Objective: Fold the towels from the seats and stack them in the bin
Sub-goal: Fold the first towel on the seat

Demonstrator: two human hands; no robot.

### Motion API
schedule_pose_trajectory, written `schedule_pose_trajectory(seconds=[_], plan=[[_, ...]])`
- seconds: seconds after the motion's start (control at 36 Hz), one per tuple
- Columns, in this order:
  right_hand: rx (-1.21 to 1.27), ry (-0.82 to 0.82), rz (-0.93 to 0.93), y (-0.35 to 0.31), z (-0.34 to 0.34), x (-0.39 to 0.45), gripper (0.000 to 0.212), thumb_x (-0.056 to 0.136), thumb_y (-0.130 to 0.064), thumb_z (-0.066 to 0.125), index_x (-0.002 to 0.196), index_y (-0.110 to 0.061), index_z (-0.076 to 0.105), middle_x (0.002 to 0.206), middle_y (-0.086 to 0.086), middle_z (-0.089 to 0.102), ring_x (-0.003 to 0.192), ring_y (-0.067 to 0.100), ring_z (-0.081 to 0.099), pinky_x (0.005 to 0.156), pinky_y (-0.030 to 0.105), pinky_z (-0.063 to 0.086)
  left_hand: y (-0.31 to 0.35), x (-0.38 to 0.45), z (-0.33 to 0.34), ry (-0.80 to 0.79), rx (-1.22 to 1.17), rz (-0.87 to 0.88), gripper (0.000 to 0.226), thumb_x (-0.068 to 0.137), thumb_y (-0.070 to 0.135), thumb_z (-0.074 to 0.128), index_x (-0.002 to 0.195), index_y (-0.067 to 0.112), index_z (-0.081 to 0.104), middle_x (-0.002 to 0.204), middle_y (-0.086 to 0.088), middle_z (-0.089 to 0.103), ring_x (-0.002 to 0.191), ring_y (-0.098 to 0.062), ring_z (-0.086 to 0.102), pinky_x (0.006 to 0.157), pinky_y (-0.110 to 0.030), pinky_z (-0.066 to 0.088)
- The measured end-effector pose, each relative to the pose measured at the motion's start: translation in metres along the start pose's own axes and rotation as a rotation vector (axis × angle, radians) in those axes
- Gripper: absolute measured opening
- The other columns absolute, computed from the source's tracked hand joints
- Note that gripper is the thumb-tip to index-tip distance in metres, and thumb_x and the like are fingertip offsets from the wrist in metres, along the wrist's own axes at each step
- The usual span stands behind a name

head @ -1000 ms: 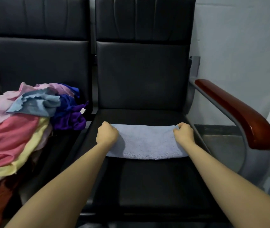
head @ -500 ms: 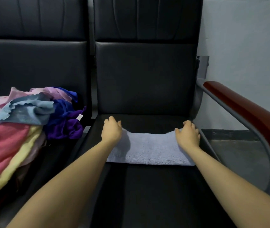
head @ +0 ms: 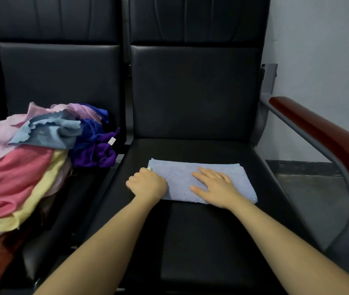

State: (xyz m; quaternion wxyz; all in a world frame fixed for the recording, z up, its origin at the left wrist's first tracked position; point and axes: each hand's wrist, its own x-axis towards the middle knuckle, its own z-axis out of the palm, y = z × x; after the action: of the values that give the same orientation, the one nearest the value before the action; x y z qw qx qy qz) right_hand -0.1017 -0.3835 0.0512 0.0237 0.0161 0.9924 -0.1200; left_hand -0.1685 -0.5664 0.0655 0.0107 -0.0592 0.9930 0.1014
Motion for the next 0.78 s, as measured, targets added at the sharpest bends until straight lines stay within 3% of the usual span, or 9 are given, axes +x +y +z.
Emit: schedule_pose_trajectory(seconds=[0.19,0.31,0.39,0.47,0.53,0.64,0.78], plan=[[-0.031,-0.036,0.029,-0.010,0.003,-0.016,0.062,0.095,-0.063,0.026,0.150,-0.040,0.014,0.160,-0.011,0.003,0.147,0.009,0.000,0.119,0.037,-0.001,-0.012,-0.013,-0.003,0.068,-0.042,0.147,0.039,0.098,0.036,0.043,0.120,0.003,0.045,0.125,-0.016,0.050,0.112,-0.031,0.052,0.090,-0.035,0.039],[-0.052,-0.048,0.067,-0.021,0.005,-0.023,0.063,0.094,-0.065,0.024,0.151,-0.040,0.012,0.160,-0.010,0.000,0.147,0.011,-0.001,0.118,0.039,-0.001,-0.012,-0.017,-0.018,0.118,-0.223,0.244,0.019,0.099,0.021,0.041,0.110,0.005,0.042,0.107,-0.012,0.060,0.094,-0.029,0.060,0.066,-0.033,0.037],[-0.030,-0.068,0.094,-0.037,0.007,-0.025,0.066,0.093,-0.065,0.025,0.151,-0.038,0.011,0.161,-0.009,-0.001,0.147,0.013,-0.002,0.118,0.041,-0.002,-0.012,-0.021,-0.035,0.119,-0.424,0.321,0.021,0.096,0.024,0.048,0.108,0.007,0.042,0.094,-0.006,0.056,0.079,-0.024,0.054,0.062,-0.031,0.036],[0.002,-0.068,0.107,-0.053,0.010,-0.024,0.066,0.093,-0.063,0.030,0.151,-0.036,0.013,0.161,-0.007,0.002,0.147,0.014,0.000,0.117,0.042,-0.001,-0.010,-0.022,-0.047,0.050,-0.743,0.355,0.026,0.092,0.022,0.056,0.112,0.010,0.044,0.096,0.001,0.054,0.074,-0.009,0.050,0.056,-0.023,0.039],[0.043,-0.053,0.114,-0.060,0.012,-0.024,0.064,0.094,-0.057,0.035,0.151,-0.034,0.017,0.160,-0.007,0.007,0.147,0.014,0.004,0.116,0.041,0.001,-0.007,-0.024,-0.052,0.019,-0.865,0.397,0.028,0.091,0.020,0.058,0.115,0.011,0.046,0.098,0.005,0.054,0.075,-0.002,0.050,0.057,-0.015,0.038],[0.185,0.058,0.132,-0.058,0.002,-0.034,0.050,0.097,-0.041,0.040,0.145,-0.027,0.034,0.152,-0.002,0.031,0.138,0.019,0.028,0.111,0.037,0.021,0.004,-0.034,-0.059,-0.061,-1.019,0.440,0.024,0.090,0.024,0.060,0.110,0.015,0.050,0.085,0.008,0.058,0.076,-0.007,0.057,0.061,-0.019,0.042],[0.233,0.268,0.292,-0.026,-0.019,-0.059,0.028,0.099,-0.037,0.040,0.118,-0.023,0.055,0.122,0.000,0.051,0.119,0.021,0.043,0.100,0.036,0.026,0.024,-0.059,-0.059,-0.110,-0.977,0.563,0.019,0.092,0.027,0.059,0.106,0.020,0.050,0.081,0.010,0.057,0.071,-0.002,0.055,0.059,-0.014,0.043]])
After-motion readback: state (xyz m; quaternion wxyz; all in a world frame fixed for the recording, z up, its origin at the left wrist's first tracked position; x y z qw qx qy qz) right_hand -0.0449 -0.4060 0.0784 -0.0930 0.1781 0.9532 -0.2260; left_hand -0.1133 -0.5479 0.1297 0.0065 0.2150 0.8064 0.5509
